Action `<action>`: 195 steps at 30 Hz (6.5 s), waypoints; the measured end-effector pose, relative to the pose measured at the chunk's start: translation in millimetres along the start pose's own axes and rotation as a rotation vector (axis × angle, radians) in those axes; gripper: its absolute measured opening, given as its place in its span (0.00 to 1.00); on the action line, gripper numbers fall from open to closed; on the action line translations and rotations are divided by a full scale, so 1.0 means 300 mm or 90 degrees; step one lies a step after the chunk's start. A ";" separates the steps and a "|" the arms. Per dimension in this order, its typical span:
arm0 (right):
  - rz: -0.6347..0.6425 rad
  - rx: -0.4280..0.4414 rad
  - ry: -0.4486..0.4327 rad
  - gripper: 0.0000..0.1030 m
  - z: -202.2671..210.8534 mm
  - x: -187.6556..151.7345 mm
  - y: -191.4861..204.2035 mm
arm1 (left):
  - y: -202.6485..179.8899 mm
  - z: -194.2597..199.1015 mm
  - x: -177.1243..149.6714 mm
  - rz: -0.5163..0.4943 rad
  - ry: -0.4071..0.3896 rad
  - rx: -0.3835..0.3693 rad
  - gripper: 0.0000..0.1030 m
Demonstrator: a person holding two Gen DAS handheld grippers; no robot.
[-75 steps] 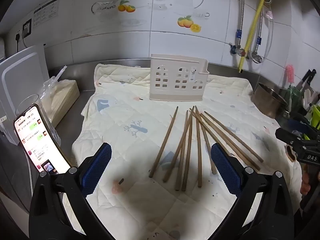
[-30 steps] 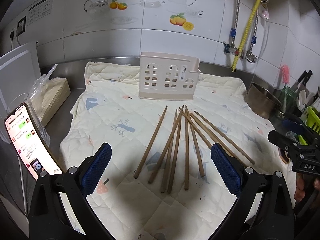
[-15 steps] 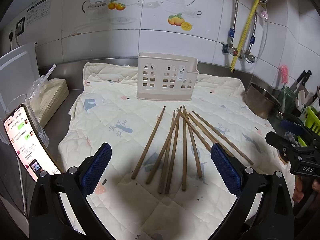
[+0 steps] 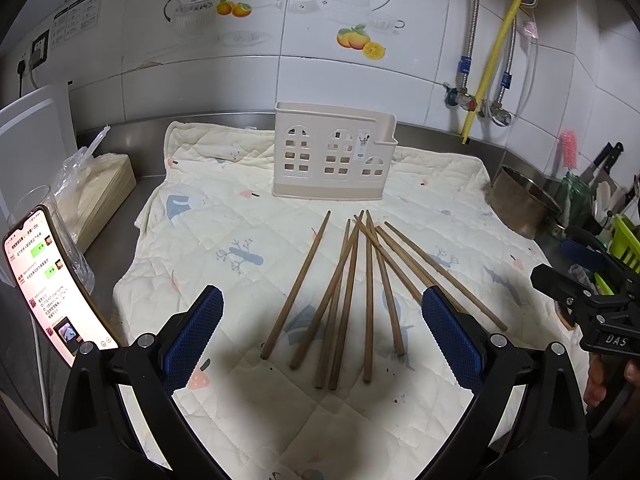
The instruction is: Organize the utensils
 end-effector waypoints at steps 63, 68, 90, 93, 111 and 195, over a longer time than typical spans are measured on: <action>-0.089 0.034 0.086 0.60 -0.208 -0.109 -0.171 | -0.017 -0.370 -0.104 -0.122 0.157 -0.084 0.09; -0.072 0.048 0.081 0.57 -0.200 -0.099 -0.132 | -0.020 -0.381 -0.113 -0.122 0.162 -0.085 0.08; -0.046 0.096 0.162 0.17 -0.346 -0.191 0.020 | -0.040 -0.381 -0.115 -0.131 0.147 -0.077 0.08; -0.050 0.095 0.162 0.08 -0.346 -0.190 0.018 | -0.034 -0.383 -0.113 -0.125 0.150 -0.082 0.06; 0.004 0.093 0.014 0.07 -0.151 0.091 0.006 | -0.012 -0.217 0.089 -0.112 0.060 -0.097 0.05; -0.005 0.052 0.025 0.47 -0.173 0.217 -0.153 | 0.136 -0.205 0.301 -0.022 -0.007 -0.021 0.43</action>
Point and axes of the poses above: each gripper's, at about its wrist camera, not at the fingertips, and z roughly against the way its jaws point, y to its left, x to its top, the point moved 1 cm from there along -z, roughly the way its jaws point, and after that the axes turned 12 degrees about x, right-handed, at the moved point
